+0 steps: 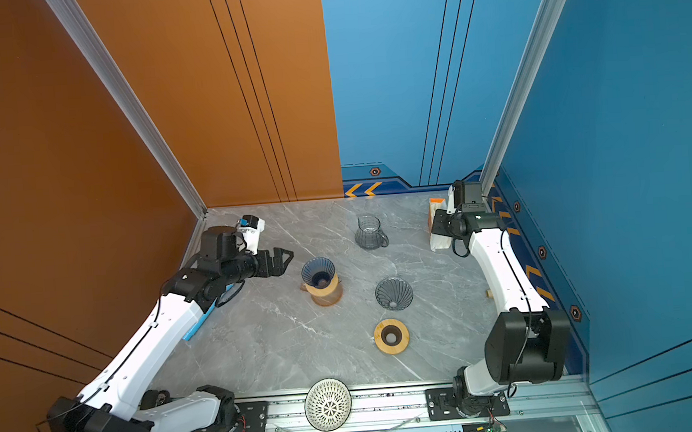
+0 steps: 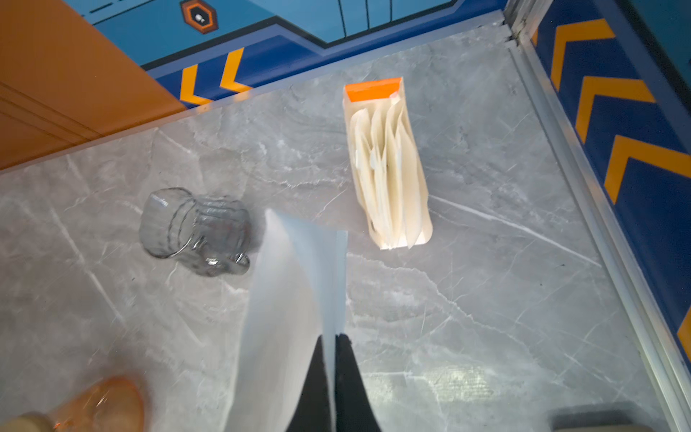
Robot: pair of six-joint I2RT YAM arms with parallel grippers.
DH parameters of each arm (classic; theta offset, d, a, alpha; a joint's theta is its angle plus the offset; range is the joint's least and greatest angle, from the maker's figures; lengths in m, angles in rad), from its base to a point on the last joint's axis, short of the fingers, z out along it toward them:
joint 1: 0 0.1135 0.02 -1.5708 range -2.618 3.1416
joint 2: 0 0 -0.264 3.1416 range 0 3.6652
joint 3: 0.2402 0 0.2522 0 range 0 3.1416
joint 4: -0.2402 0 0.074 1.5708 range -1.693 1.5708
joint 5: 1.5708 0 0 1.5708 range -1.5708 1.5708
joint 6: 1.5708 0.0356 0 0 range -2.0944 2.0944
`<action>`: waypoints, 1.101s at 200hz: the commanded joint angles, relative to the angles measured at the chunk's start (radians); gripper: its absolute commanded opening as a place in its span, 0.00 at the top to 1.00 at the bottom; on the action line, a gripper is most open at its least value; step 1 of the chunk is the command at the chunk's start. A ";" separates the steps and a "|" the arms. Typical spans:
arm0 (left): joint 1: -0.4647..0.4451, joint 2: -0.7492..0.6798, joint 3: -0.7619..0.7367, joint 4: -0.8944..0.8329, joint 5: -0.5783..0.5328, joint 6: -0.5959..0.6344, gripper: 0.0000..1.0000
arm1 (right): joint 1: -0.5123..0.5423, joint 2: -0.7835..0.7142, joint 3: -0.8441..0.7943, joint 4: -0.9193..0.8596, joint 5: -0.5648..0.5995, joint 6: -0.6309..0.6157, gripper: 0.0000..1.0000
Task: Place the coffee filter in the dripper
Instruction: 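Pull the white filter out and carry it over the blue dripper with the right gripper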
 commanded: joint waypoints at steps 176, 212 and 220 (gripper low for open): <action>0.007 -0.097 0.020 -0.095 0.074 -0.043 0.01 | 0.617 0.266 0.617 -0.471 -0.134 0.080 1.00; 0.009 -0.095 0.035 -0.114 0.082 -0.070 0.01 | 0.663 0.385 0.742 -0.569 -0.120 0.170 1.00; 0.009 -0.093 0.039 -0.115 0.086 -0.072 0.01 | 0.674 0.408 0.768 -0.596 -0.114 0.183 1.00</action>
